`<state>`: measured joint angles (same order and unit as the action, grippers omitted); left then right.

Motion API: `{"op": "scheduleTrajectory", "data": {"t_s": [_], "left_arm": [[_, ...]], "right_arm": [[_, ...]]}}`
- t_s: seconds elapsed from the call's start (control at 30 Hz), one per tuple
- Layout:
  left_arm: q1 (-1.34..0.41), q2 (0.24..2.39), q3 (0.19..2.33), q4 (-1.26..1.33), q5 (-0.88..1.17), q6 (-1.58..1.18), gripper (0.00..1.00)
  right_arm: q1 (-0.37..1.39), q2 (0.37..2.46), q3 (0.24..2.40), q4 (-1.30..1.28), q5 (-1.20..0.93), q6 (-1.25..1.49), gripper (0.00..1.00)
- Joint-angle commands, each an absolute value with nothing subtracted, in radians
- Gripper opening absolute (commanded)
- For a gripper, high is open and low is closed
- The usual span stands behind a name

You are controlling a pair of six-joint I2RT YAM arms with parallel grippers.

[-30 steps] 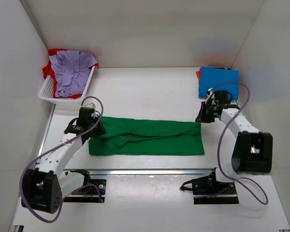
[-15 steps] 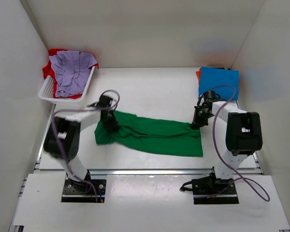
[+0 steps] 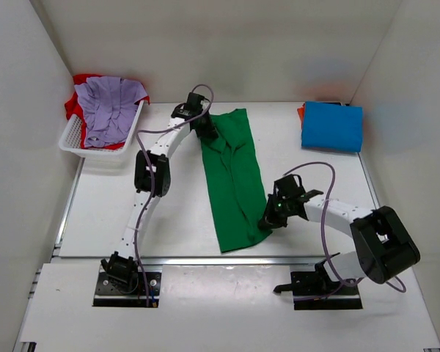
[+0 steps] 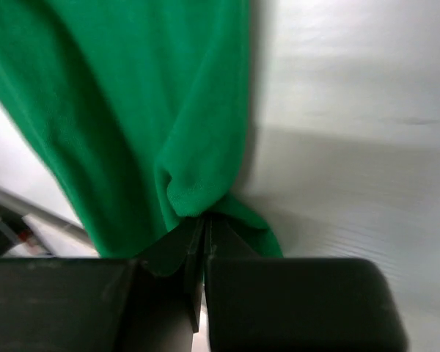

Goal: Fold and stack the t-shirts
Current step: Rotate the tshirt 90 degrees

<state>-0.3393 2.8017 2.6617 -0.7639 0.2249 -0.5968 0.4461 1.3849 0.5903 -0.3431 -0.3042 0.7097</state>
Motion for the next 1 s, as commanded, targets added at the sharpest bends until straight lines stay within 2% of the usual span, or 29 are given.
{"op": "scheduleTrajectory", "data": {"t_s": [0.0, 0.03, 0.1, 0.23, 0.3, 0.33, 0.43, 0.53, 0.57, 0.6, 0.67, 0.73, 0.83, 0.97], "left_arm": [[-0.311, 2.671, 2.469, -0.72, 0.27, -0.609, 0.16], [-0.308, 2.636, 2.409, -0.663, 0.265, -0.617, 0.16], [-0.287, 2.635, 2.427, -0.661, 0.259, -0.626, 0.17], [-0.252, 2.73, 2.684, -0.719, 0.3, -0.663, 0.3], [-0.241, 2.704, 2.672, -0.698, 0.333, -0.684, 0.45], [-0.238, 2.662, 2.659, -0.686, 0.353, -0.686, 0.49], [-0.245, 2.518, 2.565, -0.655, 0.357, -0.667, 0.71], [-0.265, 2.349, 2.403, -0.684, 0.357, -0.629, 0.77], [-0.276, 2.273, 2.307, -0.716, 0.344, -0.602, 0.77], [-0.284, 2.185, 2.195, -0.747, 0.328, -0.568, 0.78], [-0.328, 2.038, 1.97, -0.758, 0.272, -0.532, 0.8], [-0.38, 1.82, 1.606, -0.712, 0.253, -0.541, 0.83], [-0.457, 1.584, 1.226, -0.612, 0.238, -0.618, 0.82], [-0.57, 1.393, 0.924, -0.529, 0.206, -0.715, 0.83]], "right_arm": [[0.52, 1.388, 0.493, -0.189, -0.31, 0.88, 0.0], [0.543, 1.387, 0.491, -0.186, -0.298, 0.887, 0.0], [0.572, 1.384, 0.495, -0.189, -0.269, 0.877, 0.0], [0.575, 1.321, 0.506, -0.222, -0.247, 0.824, 0.0], [0.569, 1.274, 0.524, -0.25, -0.239, 0.752, 0.0], [0.566, 1.24, 0.547, -0.268, -0.226, 0.736, 0.0], [0.526, 1.155, 0.58, -0.324, -0.227, 0.641, 0.1], [0.448, 1.08, 0.583, -0.345, -0.288, 0.554, 0.3], [0.413, 1.063, 0.58, -0.366, -0.311, 0.531, 0.4], [0.364, 1.06, 0.574, -0.383, -0.354, 0.493, 0.46], [0.303, 1.066, 0.572, -0.413, -0.42, 0.454, 0.51], [0.287, 1.063, 0.565, -0.445, -0.442, 0.416, 0.52], [0.316, 1.061, 0.534, -0.442, -0.436, 0.417, 0.51], [0.368, 1.04, 0.468, -0.443, -0.433, 0.46, 0.52]]}}
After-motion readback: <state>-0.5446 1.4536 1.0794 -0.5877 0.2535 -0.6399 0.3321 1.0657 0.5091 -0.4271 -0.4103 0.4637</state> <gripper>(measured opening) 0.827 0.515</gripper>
